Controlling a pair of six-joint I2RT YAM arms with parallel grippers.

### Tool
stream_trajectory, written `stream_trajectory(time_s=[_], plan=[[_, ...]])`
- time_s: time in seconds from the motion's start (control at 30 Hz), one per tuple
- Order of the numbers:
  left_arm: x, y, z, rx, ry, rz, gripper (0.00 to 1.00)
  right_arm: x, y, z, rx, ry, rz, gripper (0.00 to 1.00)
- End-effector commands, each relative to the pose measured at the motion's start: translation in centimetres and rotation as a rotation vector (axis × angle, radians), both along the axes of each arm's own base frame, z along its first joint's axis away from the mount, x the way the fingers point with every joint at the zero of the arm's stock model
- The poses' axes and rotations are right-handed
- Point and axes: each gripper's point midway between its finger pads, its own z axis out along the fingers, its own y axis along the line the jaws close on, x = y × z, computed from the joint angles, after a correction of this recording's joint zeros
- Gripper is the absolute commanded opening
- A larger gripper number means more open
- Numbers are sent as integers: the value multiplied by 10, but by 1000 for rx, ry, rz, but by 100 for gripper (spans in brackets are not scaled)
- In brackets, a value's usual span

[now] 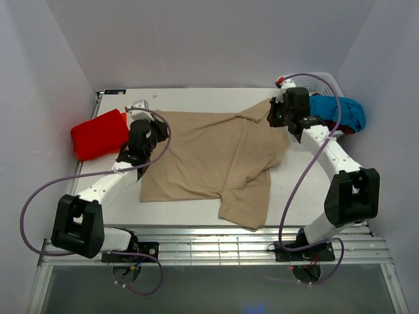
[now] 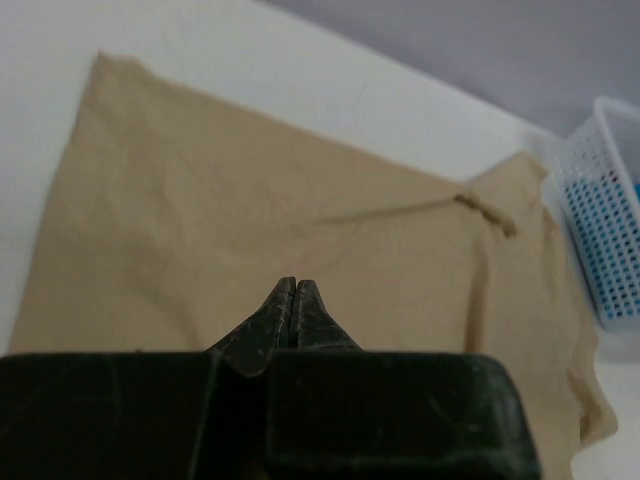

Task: Fold and stack the t-shirts
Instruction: Flatten the tshirt out

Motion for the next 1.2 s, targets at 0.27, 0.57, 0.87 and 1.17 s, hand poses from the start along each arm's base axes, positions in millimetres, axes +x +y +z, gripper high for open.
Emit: stream_trajectory(time_s=[0.27, 0.57, 0.87, 1.17], plan=[[-94, -5, -92, -64, 325, -46, 0, -142, 26, -111, -7, 338, 27, 9], [-128, 1, -137, -69, 508, -24, 0, -193, 43, -149, -33, 457, 45, 8], [-153, 4, -167, -83, 602, -15, 0, -219, 38, -184, -59, 560, 7, 8], [-171, 15, -211, -25, 759, 39, 0, -226, 15, -202, -148, 625, -115, 8]])
